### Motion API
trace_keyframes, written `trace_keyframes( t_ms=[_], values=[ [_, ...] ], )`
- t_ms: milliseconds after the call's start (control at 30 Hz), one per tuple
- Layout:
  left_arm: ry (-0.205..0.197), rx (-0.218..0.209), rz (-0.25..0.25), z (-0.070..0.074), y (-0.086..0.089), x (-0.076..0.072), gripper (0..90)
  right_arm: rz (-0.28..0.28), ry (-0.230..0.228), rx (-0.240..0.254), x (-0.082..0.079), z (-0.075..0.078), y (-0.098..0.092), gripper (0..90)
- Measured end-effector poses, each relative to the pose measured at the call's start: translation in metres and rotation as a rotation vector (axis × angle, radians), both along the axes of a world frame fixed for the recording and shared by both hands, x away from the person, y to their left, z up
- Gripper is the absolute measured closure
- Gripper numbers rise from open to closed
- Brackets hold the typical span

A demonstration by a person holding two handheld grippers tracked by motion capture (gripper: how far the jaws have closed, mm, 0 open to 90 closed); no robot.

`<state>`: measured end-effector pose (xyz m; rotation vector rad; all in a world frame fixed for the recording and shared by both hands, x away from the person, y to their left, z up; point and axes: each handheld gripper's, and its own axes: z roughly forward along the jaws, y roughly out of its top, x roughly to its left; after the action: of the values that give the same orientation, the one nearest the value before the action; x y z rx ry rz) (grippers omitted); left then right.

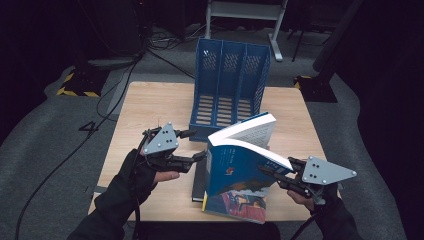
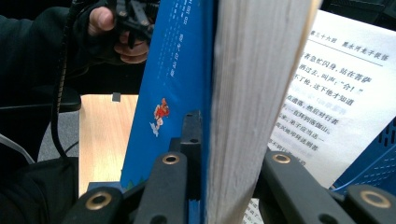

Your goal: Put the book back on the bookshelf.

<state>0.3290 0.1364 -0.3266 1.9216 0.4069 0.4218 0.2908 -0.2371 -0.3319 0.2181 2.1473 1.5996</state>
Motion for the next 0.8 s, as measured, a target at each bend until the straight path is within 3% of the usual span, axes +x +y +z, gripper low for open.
trace_keyframes(
  t_ms=[167, 267, 300, 367, 467, 667, 700, 800],
  values=[
    [0.022, 0.037, -0.031, -0.011, 0.002, -0.010, 28.5, -0.005, -0.004, 0.001, 0.001, 0.000, 0.000, 77.2],
    [0.052, 0.026, -0.065, -0.014, 0.000, -0.014, 30.1, -0.008, 0.003, 0.004, 0.001, 0.000, 0.001, 77.2],
    [0.076, 0.029, -0.102, -0.016, -0.003, -0.017, 30.1, -0.008, 0.005, 0.004, 0.002, 0.000, 0.001, 77.1],
    [0.092, 0.049, -0.122, -0.020, -0.011, -0.019, 31.4, -0.011, 0.004, 0.004, 0.002, 0.000, 0.001, 77.1],
    [0.122, 0.037, -0.156, -0.025, -0.023, -0.018, 31.0, -0.011, 0.004, 0.005, 0.001, 0.000, 0.001, 77.0],
    [0.114, 0.042, -0.165, -0.025, -0.048, -0.012, 33.9, -0.013, 0.004, -0.004, 0.000, 0.001, 0.001, 76.4],
    [0.111, 0.022, -0.146, -0.023, -0.054, -0.009, 35.7, -0.018, 0.006, -0.006, -0.001, 0.001, 0.001, 76.0],
    [0.111, -0.016, -0.157, -0.019, -0.057, -0.005, 38.1, -0.026, 0.002, -0.006, -0.001, 0.001, 0.000, 74.5]
  ],
)
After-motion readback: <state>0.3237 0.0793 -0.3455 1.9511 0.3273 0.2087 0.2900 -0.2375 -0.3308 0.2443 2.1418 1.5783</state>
